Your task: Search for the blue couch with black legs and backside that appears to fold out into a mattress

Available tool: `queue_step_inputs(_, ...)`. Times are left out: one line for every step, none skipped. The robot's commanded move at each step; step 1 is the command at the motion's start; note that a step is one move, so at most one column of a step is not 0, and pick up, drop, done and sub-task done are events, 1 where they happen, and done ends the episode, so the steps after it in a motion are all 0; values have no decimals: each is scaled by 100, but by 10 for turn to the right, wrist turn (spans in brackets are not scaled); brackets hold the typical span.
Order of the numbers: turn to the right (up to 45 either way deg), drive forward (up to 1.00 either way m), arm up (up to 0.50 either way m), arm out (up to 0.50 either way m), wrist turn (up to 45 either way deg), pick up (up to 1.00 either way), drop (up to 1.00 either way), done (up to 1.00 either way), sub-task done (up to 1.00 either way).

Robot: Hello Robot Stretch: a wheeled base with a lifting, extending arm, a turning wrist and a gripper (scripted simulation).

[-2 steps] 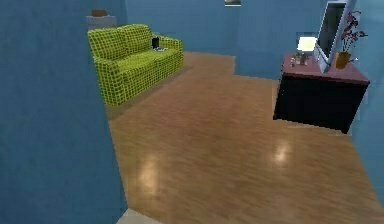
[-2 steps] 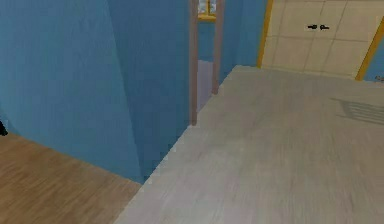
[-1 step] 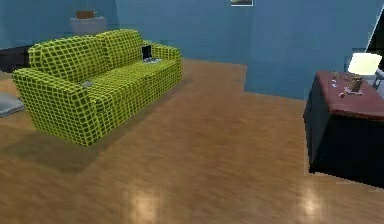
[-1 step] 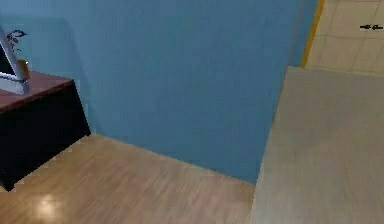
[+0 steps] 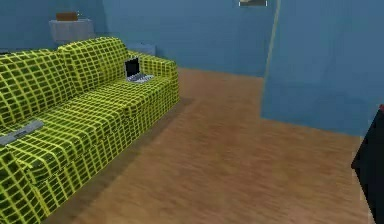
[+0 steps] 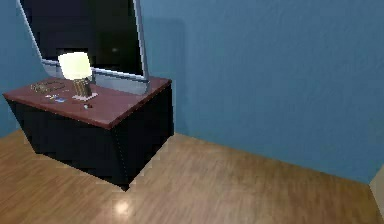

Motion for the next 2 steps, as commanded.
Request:
queue_step_inputs(30,0,0,0,0,0,0,0,0)
queue_step_inputs(0,100,0,0,0,0,0,0,0)
